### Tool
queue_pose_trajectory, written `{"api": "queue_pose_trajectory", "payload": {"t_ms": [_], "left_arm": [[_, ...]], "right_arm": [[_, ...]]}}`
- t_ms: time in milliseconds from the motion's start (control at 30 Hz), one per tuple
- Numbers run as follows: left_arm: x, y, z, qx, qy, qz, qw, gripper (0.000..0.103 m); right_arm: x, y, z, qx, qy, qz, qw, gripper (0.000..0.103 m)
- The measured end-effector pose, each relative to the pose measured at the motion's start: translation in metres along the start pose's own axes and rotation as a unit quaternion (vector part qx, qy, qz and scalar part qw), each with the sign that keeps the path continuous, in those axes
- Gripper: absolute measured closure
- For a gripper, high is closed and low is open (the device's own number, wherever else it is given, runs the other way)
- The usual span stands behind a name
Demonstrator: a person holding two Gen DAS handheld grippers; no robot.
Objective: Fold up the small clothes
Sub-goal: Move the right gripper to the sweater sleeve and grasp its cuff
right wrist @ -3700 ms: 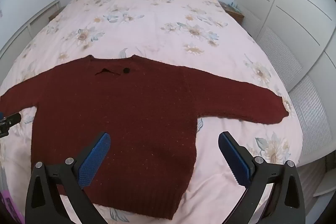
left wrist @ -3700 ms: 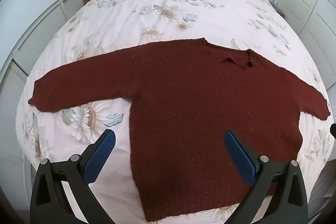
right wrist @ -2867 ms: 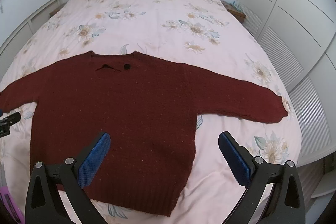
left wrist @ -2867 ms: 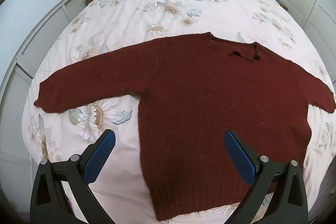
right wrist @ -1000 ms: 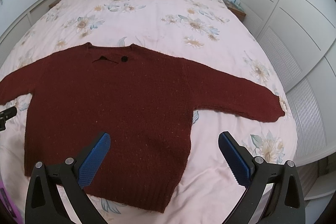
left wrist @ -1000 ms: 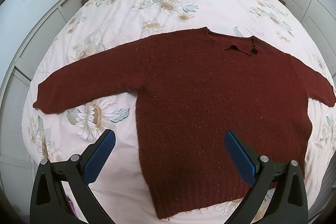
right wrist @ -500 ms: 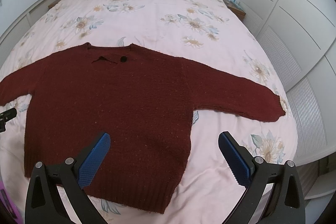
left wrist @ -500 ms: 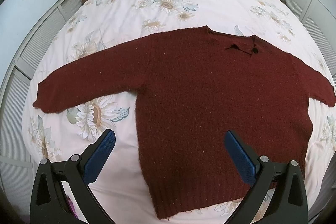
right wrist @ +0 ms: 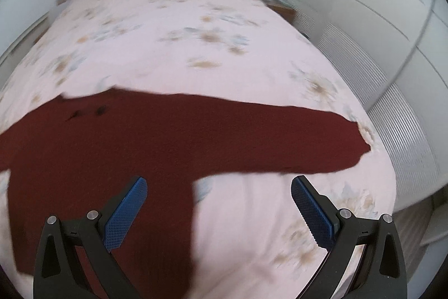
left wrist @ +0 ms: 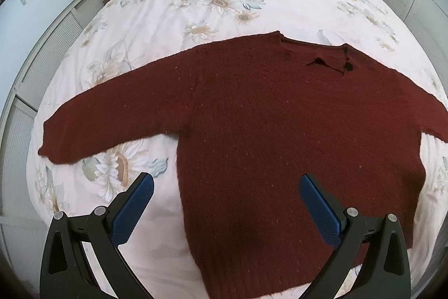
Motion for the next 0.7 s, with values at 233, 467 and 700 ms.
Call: {"api": "queue_pose_trajectory", "payload": {"t_ms": [233,467,700], "left_arm": [[0.016,0.001,-0.027,0.012,0.011,-0.009,0.9998,0.001],[0.020,0.005,-0.053,0.023,0.030,-0.015,0.9992,0.001],[0.018,0.017,-0.068,0.032,0.049,0.002,0.9983,0.001]], "right_arm": [[0.004,-0.140,-0.102,-0.037,0.065,-0.160,0.984,0.001],[-0.018,-0.217,-0.171,-0.094,0.129,-0.251,0.955,0.001],[-0.022,-0.240,-0.197,-0.072,0.124,-0.297,0.944,0.016]]}}
Point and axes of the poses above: each gripper's, at about its wrist camera, not at the fingertips, and z roughly against the way its jaws point, y to its left, x to its top, the point moved 7 cm from there along -z, roughly the way its jaws point, and after that the axes turned 1 degree about z, right-handed, at the moved point
